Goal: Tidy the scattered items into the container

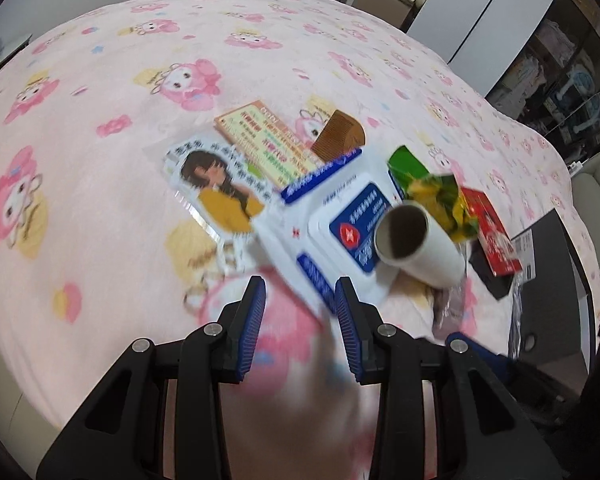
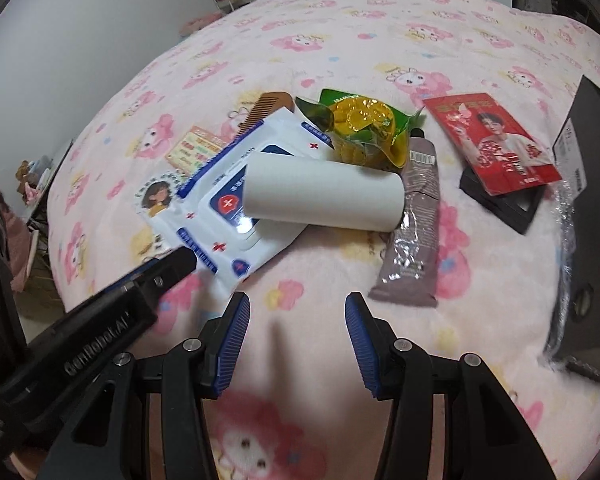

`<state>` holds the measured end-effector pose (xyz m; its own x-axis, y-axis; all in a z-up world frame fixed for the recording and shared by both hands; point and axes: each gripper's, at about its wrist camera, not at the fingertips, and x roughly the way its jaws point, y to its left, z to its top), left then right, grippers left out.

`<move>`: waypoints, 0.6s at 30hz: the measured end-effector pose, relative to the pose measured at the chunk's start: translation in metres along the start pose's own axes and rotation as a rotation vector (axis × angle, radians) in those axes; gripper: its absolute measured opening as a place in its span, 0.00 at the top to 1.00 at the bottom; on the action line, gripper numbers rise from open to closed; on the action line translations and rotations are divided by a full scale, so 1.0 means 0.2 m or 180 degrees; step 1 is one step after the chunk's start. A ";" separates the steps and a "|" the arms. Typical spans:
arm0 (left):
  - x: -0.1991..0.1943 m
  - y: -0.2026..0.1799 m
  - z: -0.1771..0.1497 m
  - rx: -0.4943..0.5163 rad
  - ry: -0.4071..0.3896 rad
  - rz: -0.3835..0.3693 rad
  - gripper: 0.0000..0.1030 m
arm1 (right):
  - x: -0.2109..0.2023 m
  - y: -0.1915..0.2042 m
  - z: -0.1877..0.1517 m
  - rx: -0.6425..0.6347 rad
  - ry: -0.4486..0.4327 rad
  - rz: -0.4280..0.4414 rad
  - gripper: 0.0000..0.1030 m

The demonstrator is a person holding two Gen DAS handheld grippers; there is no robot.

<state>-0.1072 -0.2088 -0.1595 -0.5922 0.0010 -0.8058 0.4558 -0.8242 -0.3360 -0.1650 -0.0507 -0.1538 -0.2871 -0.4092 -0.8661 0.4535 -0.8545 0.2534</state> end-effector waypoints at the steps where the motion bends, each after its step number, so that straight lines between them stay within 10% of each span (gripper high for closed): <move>1: 0.02 0.00 0.02 -0.0014 0.0000 -0.0018 0.65 | 0.02 0.00 0.01 -0.0002 0.0011 0.0001 0.55; 18: 0.12 0.11 0.03 -0.0302 -0.0001 -0.0367 0.77 | 0.21 0.10 0.07 -0.0078 0.0120 0.0202 0.55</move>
<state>-0.1151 -0.2306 -0.1834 -0.6444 0.0923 -0.7591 0.4456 -0.7613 -0.4710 -0.1801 -0.0894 -0.1783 -0.2253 -0.4494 -0.8644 0.4905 -0.8189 0.2979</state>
